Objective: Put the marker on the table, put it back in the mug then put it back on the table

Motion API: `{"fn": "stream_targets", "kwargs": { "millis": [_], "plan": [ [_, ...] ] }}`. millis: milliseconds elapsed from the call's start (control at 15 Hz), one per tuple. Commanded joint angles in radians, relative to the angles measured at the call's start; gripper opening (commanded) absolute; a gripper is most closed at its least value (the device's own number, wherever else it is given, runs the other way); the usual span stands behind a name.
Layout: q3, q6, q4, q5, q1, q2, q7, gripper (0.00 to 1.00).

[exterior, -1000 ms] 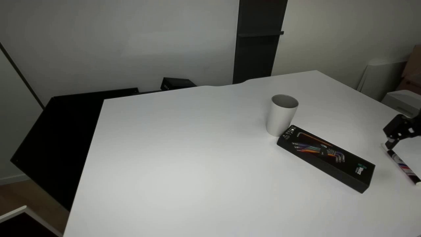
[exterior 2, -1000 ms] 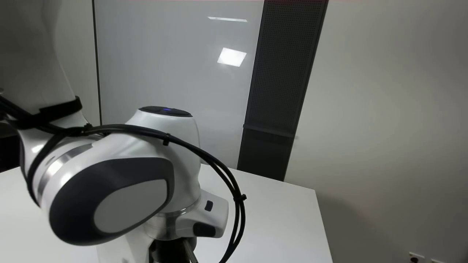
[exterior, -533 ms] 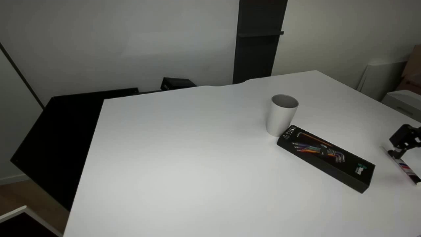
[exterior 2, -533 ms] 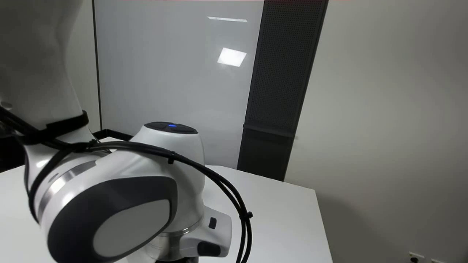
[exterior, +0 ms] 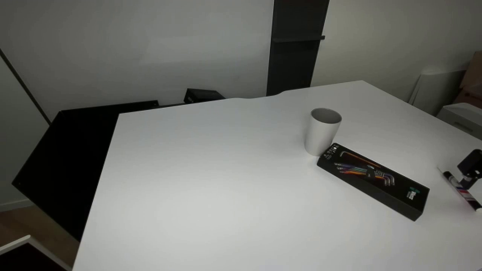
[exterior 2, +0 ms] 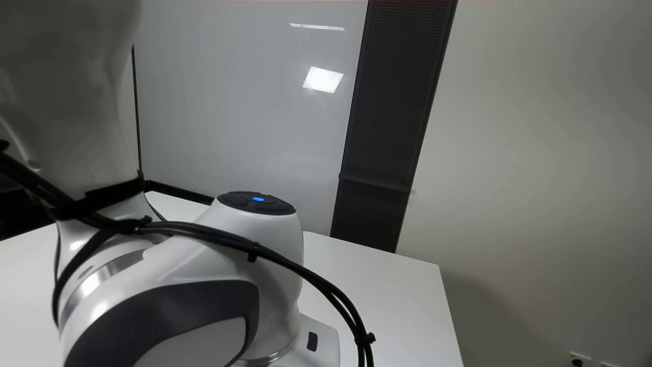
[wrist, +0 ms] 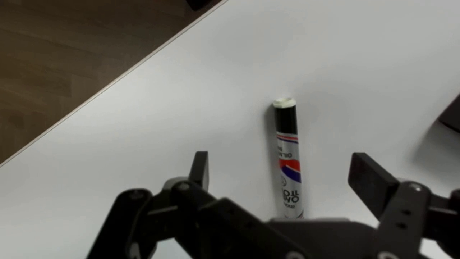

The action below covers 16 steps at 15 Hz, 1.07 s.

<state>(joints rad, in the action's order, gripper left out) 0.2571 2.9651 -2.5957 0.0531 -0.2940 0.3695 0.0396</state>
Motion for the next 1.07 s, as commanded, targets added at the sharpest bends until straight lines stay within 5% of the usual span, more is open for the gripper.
{"fn": "stream_targets", "kwargs": {
  "millis": [0,667,1000],
  "plan": [
    [0.001,-0.002,0.004,0.012,-0.002,0.004,-0.010,1.00],
    [-0.032,0.022,0.001,0.035,-0.019,0.019,-0.013,1.00],
    [-0.148,0.080,-0.001,0.132,-0.128,0.030,-0.077,1.00]
  ]
}}
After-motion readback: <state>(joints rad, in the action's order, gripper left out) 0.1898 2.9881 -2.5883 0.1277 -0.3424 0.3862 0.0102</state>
